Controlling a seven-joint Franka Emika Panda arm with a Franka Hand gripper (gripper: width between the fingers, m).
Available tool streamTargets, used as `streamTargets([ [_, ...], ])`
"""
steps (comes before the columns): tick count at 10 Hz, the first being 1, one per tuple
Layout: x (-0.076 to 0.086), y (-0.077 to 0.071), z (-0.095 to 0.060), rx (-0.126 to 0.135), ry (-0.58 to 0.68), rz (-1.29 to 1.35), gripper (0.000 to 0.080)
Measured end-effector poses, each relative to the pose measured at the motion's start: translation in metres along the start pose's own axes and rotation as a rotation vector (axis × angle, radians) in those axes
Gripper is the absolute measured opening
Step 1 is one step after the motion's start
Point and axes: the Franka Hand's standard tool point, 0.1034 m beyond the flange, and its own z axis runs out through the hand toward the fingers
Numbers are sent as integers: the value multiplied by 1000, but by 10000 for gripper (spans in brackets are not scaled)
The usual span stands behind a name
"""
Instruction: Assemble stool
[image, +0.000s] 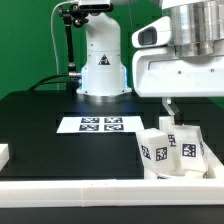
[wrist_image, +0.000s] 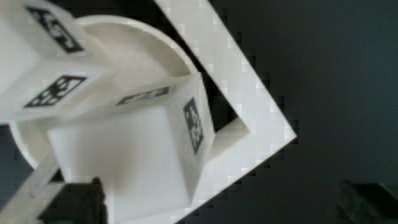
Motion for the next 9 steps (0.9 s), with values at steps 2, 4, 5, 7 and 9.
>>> streamTargets([
  [2,2,1,-2,-30,14,-263,649],
  [4,3,2,-3,-58,21,-481,649],
  [5,4,3,-3,-60,21,-538,649],
  [7,5,5,-3,-71,17,-707,649],
  [9,7,5,-4,-94,25,-888,649],
])
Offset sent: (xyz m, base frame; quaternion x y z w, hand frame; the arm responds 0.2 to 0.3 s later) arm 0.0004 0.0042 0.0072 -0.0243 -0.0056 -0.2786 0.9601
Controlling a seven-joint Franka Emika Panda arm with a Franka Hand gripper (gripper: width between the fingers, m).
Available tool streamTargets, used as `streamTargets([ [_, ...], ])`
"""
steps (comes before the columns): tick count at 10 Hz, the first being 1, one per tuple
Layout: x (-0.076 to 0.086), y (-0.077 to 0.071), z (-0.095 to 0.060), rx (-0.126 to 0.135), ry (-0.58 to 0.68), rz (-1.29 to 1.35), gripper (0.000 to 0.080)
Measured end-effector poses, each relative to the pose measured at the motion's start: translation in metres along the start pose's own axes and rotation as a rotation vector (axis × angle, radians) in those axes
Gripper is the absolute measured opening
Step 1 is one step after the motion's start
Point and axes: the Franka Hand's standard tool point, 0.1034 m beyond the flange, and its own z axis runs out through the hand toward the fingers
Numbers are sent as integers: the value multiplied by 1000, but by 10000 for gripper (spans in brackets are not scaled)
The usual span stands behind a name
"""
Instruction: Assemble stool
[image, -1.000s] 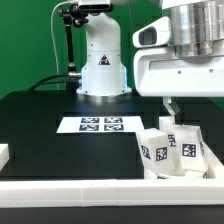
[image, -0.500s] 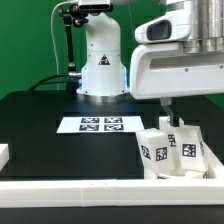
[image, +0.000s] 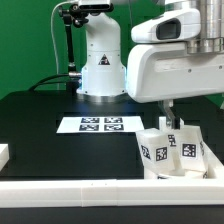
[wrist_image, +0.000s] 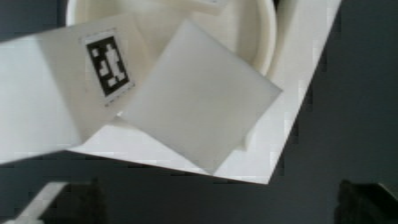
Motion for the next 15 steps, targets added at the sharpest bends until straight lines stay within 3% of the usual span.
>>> streamTargets([
  [4,-2,-2,4,-36,1,-385,649],
  [7,-3,3,5,-45,-8,-518,649],
  [15,-19,-1,23,-30,-33,-505,649],
])
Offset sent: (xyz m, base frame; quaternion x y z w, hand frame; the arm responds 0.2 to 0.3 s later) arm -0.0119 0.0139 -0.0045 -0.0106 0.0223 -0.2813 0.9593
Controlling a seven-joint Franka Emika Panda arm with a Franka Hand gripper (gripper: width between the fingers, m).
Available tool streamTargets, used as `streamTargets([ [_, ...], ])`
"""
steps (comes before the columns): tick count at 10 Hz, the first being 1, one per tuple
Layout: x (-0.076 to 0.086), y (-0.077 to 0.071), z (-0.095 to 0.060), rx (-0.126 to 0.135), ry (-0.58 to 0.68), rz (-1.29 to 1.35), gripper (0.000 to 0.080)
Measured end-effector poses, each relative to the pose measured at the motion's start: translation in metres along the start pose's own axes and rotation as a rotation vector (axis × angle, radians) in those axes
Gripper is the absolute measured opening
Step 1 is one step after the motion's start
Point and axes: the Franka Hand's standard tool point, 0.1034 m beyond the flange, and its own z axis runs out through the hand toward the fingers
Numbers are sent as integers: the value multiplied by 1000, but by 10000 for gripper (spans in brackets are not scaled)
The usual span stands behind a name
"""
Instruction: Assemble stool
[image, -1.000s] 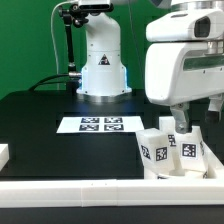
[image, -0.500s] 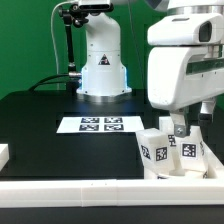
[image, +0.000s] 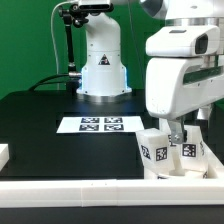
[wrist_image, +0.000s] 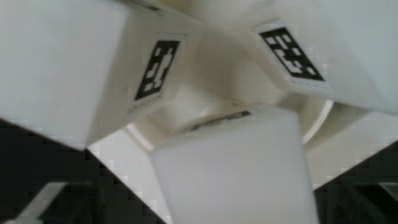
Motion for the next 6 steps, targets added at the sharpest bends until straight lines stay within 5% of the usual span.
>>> streamTargets([
  [2,1,-2,2,2,-2,27,397],
  [6,0,-1,2,2,-2,65,338],
])
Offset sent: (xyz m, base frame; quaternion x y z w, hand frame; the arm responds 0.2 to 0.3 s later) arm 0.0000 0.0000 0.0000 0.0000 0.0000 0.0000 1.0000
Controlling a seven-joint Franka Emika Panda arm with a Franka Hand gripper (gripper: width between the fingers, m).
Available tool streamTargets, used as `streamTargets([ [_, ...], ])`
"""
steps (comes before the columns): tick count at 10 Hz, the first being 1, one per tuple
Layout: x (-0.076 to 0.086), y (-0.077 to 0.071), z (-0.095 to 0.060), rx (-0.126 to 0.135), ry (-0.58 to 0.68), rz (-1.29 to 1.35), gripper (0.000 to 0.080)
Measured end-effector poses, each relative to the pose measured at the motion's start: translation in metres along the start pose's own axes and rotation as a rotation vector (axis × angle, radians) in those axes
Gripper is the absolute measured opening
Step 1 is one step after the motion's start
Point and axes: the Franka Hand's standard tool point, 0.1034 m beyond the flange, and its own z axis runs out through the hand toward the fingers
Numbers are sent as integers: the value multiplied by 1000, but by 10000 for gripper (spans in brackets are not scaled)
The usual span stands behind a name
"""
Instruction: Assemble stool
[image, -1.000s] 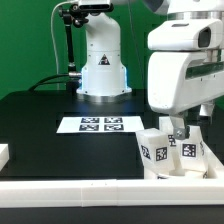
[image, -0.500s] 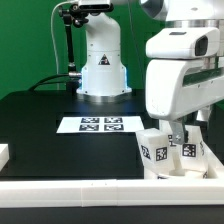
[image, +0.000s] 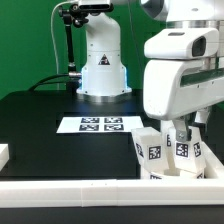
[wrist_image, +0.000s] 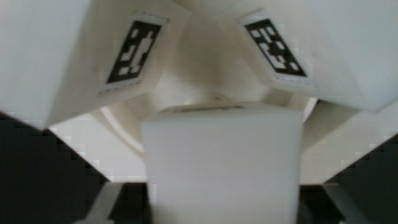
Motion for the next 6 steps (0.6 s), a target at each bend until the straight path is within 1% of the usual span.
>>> streamTargets([
  [1,0,0,0,1,1,36,338],
  [2,0,0,0,2,1,138,338],
  [3,-1,0,0,8,-2,213,338],
  [4,-3,1,1,24,-8,291,338],
  [6,-3,0,1,45,-2,523,340],
])
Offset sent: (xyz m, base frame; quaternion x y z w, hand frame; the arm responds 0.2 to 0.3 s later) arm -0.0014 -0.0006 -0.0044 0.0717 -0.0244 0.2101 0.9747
